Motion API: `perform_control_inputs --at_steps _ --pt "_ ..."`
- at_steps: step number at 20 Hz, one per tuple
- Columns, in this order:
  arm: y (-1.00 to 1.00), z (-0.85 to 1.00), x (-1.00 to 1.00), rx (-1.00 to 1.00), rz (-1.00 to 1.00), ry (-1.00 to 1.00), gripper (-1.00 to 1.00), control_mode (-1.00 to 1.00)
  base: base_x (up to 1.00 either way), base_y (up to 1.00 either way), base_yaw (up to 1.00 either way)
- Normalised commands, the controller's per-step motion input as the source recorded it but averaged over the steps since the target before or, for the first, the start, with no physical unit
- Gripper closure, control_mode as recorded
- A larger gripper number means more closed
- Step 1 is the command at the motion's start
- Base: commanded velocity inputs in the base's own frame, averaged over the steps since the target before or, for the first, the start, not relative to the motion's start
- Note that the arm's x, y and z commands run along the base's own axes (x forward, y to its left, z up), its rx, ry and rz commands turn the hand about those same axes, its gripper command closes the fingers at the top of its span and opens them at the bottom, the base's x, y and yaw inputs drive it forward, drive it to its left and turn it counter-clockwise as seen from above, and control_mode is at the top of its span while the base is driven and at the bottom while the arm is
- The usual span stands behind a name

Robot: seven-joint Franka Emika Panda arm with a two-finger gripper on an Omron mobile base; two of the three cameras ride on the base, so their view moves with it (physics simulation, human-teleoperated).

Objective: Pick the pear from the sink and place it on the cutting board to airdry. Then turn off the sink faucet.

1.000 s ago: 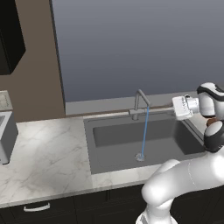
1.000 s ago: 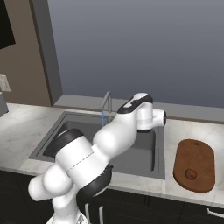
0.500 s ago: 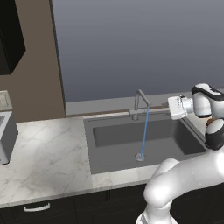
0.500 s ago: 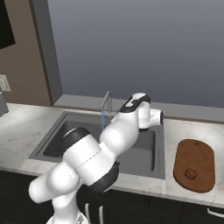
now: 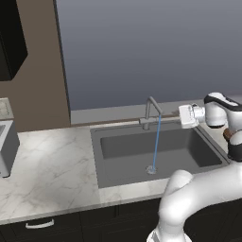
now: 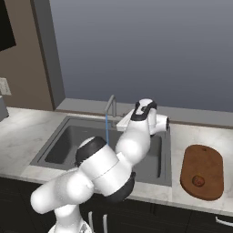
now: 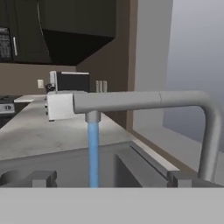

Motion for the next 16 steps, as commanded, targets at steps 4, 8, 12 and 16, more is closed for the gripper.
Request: perform_control_inputs --at_steps 4,8,12,16 --pt "-0.15 -0.12 0.17 0.04 0.00 0.00 -1.00 -1.00 0.00 0.00 0.00" --pt "-0.17 -0.08 0.20 0.04 0.00 0.00 -1.00 -1.00 0.00 0.00 0.00" --pt "-0.02 0.00 0.30 0.01 0.00 0.00 -1.00 -1.00 0.00 0.00 0.00" --pt "0.00 0.00 0.33 0.00 0.00 0.00 -1.00 -1.00 0.00 0.00 0.00"
